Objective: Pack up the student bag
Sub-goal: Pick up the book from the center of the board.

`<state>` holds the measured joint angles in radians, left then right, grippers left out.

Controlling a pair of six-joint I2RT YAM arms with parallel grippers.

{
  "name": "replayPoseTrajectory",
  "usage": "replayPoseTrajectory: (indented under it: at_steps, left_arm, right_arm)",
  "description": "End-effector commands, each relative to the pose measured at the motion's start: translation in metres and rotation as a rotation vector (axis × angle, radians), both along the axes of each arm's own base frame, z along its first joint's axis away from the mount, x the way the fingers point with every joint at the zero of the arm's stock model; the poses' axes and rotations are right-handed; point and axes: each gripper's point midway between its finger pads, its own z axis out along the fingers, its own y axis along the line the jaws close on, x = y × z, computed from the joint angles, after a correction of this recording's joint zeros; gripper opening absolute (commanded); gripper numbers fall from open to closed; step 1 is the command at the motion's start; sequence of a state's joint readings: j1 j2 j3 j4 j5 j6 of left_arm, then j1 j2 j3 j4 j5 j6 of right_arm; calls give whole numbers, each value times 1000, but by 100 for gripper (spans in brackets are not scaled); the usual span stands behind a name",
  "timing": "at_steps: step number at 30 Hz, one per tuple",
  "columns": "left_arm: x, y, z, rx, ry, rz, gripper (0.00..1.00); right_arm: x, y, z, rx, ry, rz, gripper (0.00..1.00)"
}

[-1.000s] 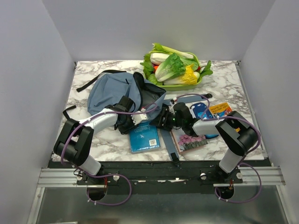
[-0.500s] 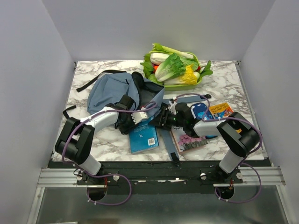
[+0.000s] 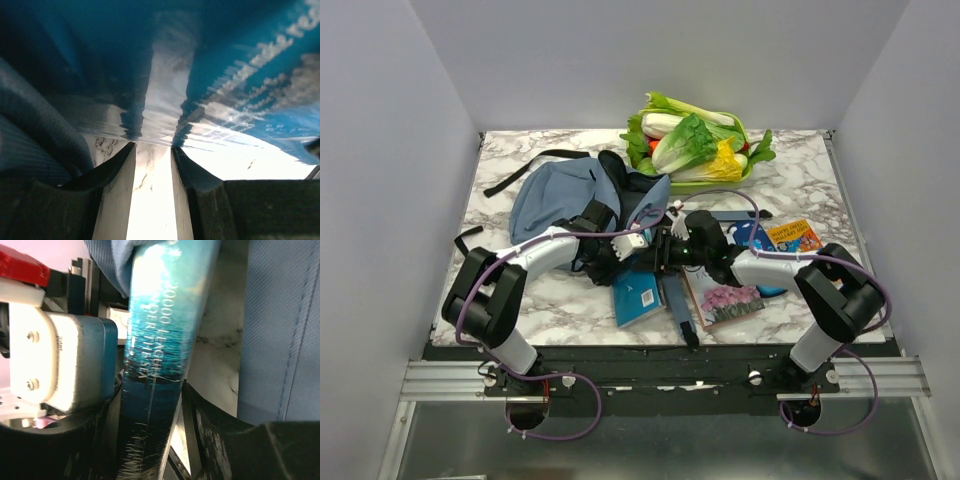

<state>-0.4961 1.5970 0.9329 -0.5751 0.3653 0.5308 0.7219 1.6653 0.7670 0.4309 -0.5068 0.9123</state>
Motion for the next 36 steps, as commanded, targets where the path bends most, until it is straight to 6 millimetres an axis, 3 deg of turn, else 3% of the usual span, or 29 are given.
replayPoseTrajectory:
  at_steps: [1,3,8,9,11,12,14,16,21,23,26,31,36]
  left_arm:
    - [26,-70,48,-316,-184,-116,42]
    - [27,-66,54,-316,-196,-98,42]
    - [21,-60,86,-337,-211,-83,46]
    - [22,-59,104,-352,-244,-87,48]
    - [13,-52,115,-336,-234,-91,51]
    - [14,-52,134,-349,-273,-100,54]
    - [11,-43,145,-316,-283,-87,56]
    - [20,-39,165,-311,-322,-41,57]
    - [84,-24,196,-281,-482,261,65]
    - [107,-27,197,-290,-508,353,68]
    - [128,-32,187,-285,-493,436,99]
    - [159,-27,182,-224,-636,556,99]
    - [172,-23,182,-198,-684,616,99]
  right_arm:
    - [-37,-4,-4,-131,-43,122,46]
    - [-41,-15,-6,-172,-64,122,43]
    - [-47,-24,-9,-200,-61,122,19]
    - [-50,-26,-9,-201,-51,128,17]
    - [-58,-28,-7,-192,-43,157,14]
    - [-65,-32,-5,-188,-39,169,14]
    - [-74,-37,-3,-179,-34,195,14]
    - [-85,-47,-2,-181,-33,203,13]
    - [-101,-59,12,-152,-55,213,10]
    - [-101,-64,22,-139,-85,191,9]
    - [-101,-66,30,-129,-109,178,8]
    - [-101,-72,44,-104,-147,145,5]
    - [-98,-77,57,-83,-187,99,5]
